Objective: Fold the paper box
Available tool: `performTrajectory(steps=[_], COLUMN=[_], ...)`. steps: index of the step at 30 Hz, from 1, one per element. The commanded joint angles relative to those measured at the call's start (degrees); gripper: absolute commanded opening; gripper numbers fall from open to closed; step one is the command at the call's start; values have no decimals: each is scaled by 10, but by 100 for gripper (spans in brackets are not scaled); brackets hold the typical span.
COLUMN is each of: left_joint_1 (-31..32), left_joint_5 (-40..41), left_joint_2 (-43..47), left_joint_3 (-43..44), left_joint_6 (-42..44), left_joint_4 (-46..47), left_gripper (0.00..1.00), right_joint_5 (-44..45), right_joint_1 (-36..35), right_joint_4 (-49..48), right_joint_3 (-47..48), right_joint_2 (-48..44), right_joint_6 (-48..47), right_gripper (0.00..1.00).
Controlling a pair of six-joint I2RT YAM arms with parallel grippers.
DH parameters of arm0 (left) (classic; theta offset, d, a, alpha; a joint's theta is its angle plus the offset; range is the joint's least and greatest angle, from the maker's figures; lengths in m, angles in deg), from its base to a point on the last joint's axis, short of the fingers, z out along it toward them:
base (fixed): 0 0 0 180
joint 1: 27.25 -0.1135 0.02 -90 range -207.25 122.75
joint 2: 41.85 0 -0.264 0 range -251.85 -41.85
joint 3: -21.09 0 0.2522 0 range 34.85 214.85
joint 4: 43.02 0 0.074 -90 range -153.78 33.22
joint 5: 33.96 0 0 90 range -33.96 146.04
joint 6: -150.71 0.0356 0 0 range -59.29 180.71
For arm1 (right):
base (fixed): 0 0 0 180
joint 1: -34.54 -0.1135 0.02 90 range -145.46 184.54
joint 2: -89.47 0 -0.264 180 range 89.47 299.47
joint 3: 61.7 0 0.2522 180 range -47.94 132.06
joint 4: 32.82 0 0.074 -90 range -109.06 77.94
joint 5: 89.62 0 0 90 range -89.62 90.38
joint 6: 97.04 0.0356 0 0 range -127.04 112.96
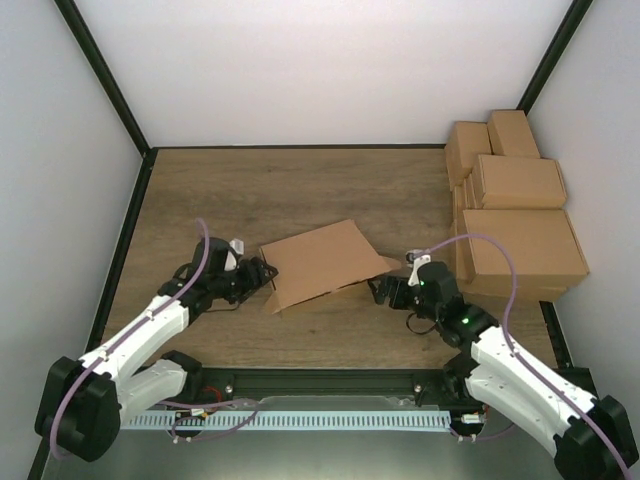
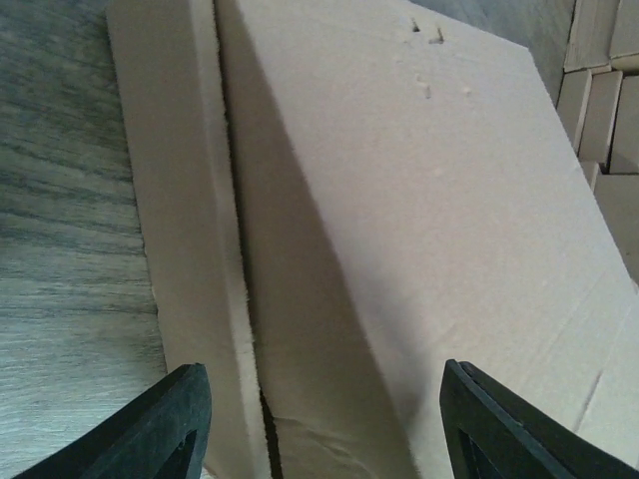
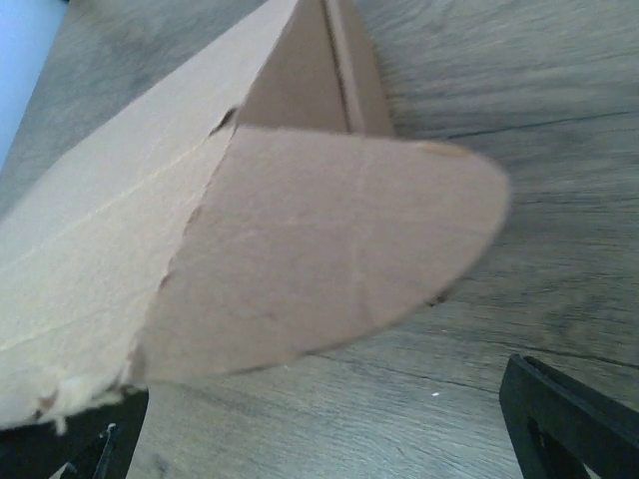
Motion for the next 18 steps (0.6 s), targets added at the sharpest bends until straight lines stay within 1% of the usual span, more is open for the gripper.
performTrajectory(steps=[1,4,6,8,10,12,15,18], left_joint_1=[-3,-3,-3,-3,-2,-2,-2,-2], left_joint_5=[7,7,8,8,6,2,-6,-15], left_joint_2=[10,11,8,7,9,13,19,23], left_joint_3=[-16,-24,-23,-24,-27,-30,-31,-31], left_joint_6=[-17,-20,-15,-14,-17,-21,-29,-38], left_joint_4=[36,41,34,30,31,33,38,42], left_gripper=[64,63,61,60,58,56,54,52], right_joint_5=[112,193,215,218,170,114,79,52], right_joint_1=[-4,-4,-4,-3,-3,-3,-3,2], right_joint_4=[126,159,146,130,99,77,115,135], right_joint_3=[74,106,117,139,160,187,253,297], right_joint_2=[-31,-43,-46,-39,-24,11,103,190], right_joint_6=[76,102,83,56,-3,-46,-73,-102], right_gripper=[100,100,100,100,98,95,93,92])
